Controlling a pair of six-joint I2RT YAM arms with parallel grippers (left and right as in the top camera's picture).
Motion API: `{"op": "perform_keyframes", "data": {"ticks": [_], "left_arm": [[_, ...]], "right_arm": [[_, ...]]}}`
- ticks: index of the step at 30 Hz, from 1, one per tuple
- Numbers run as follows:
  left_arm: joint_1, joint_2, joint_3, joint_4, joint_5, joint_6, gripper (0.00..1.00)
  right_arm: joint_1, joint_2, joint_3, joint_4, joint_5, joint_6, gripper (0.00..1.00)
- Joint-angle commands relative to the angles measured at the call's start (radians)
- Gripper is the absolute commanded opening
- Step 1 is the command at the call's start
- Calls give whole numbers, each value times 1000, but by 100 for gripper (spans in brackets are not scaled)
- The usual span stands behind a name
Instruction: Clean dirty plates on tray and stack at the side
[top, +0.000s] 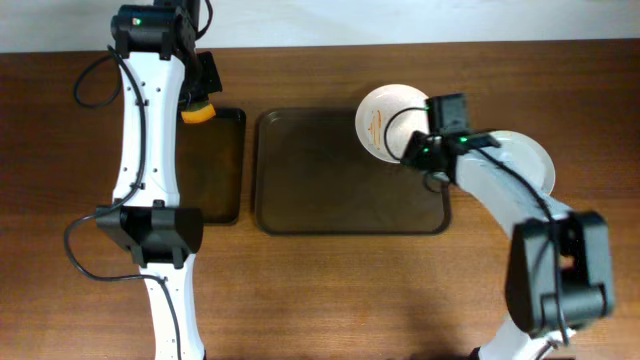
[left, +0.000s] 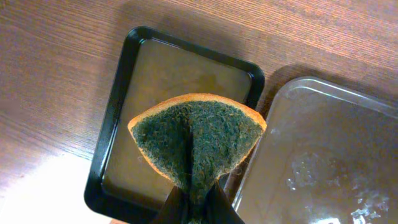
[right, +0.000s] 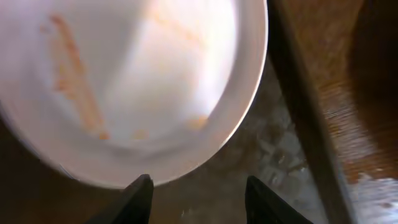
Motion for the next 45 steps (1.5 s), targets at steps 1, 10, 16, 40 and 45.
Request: {"op": "perform_keyframes", "data": {"ticks": [1, 10, 16, 40, 45], "left_arm": [[2, 6, 0, 5, 20, 1, 0], [2, 6, 0, 9, 19, 2, 0], [2, 6, 0, 16, 19, 2, 0], [-58, 6, -179, 98, 99, 2, 0], [-127, 6, -348, 231, 99, 16, 0]], "right_arm": [[11, 79, 8, 23, 85, 121, 49], [18, 109, 8, -103, -223, -37, 32], [137, 53, 26, -391, -287, -208, 35], [79, 208, 191, -309, -342, -14, 4], [2, 208, 191, -196, -495, -204, 29]]}}
